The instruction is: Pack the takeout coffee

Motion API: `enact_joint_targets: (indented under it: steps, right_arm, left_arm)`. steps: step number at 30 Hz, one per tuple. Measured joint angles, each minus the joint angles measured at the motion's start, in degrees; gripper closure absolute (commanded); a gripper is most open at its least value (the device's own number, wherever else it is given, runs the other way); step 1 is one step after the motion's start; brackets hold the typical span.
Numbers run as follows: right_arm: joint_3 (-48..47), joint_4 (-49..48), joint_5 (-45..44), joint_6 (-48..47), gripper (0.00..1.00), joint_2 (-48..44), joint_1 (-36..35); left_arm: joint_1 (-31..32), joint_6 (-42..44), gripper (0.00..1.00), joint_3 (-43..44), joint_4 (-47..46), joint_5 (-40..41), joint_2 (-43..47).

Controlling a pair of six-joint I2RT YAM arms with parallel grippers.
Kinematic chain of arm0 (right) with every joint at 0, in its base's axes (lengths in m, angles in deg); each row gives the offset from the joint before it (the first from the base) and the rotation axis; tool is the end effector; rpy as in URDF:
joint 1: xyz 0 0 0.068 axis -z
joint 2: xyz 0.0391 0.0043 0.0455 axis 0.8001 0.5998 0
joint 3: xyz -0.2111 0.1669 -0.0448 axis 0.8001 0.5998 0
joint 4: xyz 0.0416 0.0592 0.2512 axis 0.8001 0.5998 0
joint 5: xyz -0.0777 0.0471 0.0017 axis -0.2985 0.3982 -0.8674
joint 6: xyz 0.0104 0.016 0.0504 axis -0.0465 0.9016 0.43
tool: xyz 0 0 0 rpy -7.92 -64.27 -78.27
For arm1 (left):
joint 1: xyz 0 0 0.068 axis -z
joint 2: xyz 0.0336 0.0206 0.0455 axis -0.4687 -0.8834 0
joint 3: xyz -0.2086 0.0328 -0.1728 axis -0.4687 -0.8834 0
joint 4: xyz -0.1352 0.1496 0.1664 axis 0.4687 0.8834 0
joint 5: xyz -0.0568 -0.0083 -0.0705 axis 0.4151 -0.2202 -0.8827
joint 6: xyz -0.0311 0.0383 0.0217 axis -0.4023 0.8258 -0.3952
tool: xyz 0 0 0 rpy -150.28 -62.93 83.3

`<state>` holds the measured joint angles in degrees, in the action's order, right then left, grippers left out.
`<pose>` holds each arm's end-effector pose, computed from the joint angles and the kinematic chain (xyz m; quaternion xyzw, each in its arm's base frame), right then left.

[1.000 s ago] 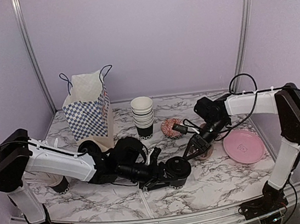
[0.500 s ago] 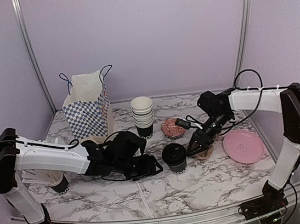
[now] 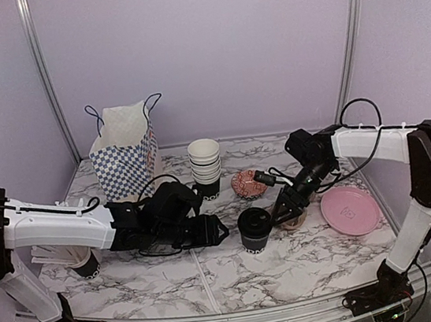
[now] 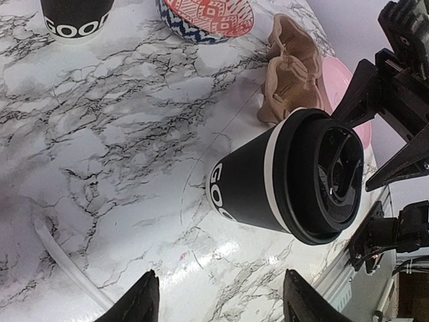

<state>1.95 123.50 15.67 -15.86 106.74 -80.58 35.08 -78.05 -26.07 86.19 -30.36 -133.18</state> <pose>0.2642 0.1659 0.2185 -0.4525 0.7999 0.3886 0.0664 0.1618 -0.3147 0.2223 0.1099 0.8897 -0.3539 0.2669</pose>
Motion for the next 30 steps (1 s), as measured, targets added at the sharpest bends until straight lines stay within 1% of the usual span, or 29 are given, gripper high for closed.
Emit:
enact_joint_targets:
  steps: [3, 8, 9, 13, 18, 24, 30]
  right_arm:
    - [-0.59, 1.40, -1.77, -2.12, 0.14, -1.64, 0.00]
    - [-3.48, 0.81, -5.40, -6.25, 0.02, -6.56, -0.59]
    - [-4.11, 0.48, -6.23, -6.69, 0.01, -6.99, -0.94]
    - [-6.62, -0.92, -10.36, -8.98, 0.01, -5.95, -4.74]
    - [-6.69, -2.43, -14.97, -9.88, 0.01, -3.08, -10.62]
    - [-6.69, -3.76, -20.20, -10.01, 0.01, -1.16, -13.94]
    - [-6.75, -4.63, -21.79, -9.53, 0.20, -0.09, -15.08]
  left_arm:
    - [0.28, 2.23, 0.32, 0.00, 0.02, 1.57, 0.66]
    - [0.46, 5.92, 0.31, 0.00, 0.02, 4.63, 2.25]
    - [0.46, 6.47, 0.31, 0.00, 0.00, 5.20, 2.47]
    - [0.46, 7.93, 0.30, 0.00, 0.04, 7.26, 3.82]
    - [0.46, 8.66, 0.30, -0.57, 0.02, 9.66, 7.37]
    - [0.46, 9.31, 0.30, -2.29, 0.04, 11.78, 10.47]
    - [0.46, 9.46, 0.30, -2.99, 0.17, 12.31, 10.47]
